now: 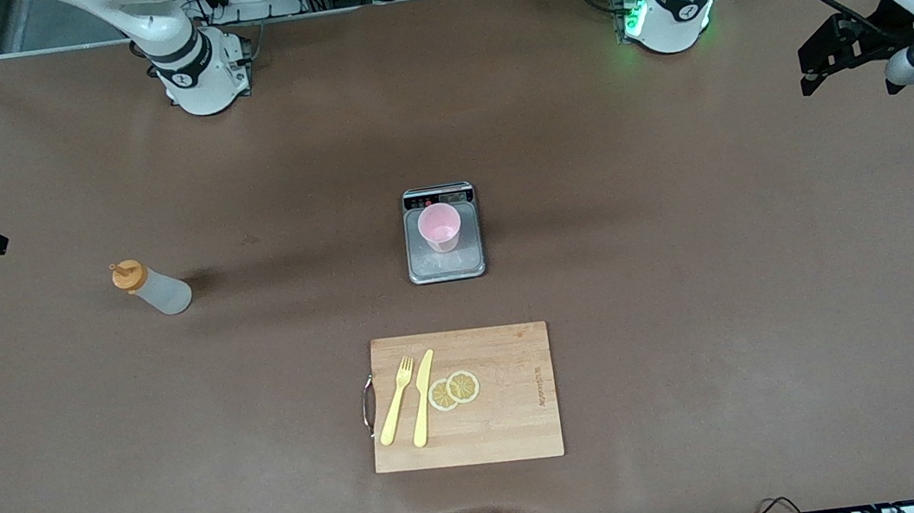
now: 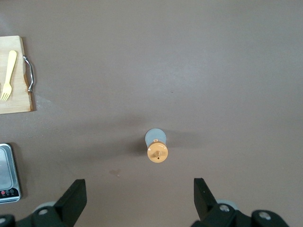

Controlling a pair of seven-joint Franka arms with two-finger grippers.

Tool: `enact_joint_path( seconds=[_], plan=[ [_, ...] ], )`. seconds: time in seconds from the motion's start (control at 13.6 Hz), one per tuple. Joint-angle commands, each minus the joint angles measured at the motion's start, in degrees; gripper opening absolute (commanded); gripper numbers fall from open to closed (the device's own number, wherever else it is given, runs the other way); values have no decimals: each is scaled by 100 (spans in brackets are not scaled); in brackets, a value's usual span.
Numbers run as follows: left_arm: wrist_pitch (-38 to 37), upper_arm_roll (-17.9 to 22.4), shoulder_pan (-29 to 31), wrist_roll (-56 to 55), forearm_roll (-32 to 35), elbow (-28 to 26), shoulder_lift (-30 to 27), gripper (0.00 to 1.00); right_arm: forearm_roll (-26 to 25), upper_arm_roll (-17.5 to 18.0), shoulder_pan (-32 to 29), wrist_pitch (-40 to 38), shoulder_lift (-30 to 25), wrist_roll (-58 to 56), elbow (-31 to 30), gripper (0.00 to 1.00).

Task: Add sauce to pink cup with both arms

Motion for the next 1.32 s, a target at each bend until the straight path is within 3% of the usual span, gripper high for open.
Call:
enact_joint_path(
  seconds=[0.0,1.25],
  plan=[
    [-50,-15,35,135,56,67,-8,100,-122,-5,62,91,-134,-21,-169,100],
    [-50,-6,35,65,47,67,1,100,-130,-14,299,74,-98,-3,-169,100]
  ],
)
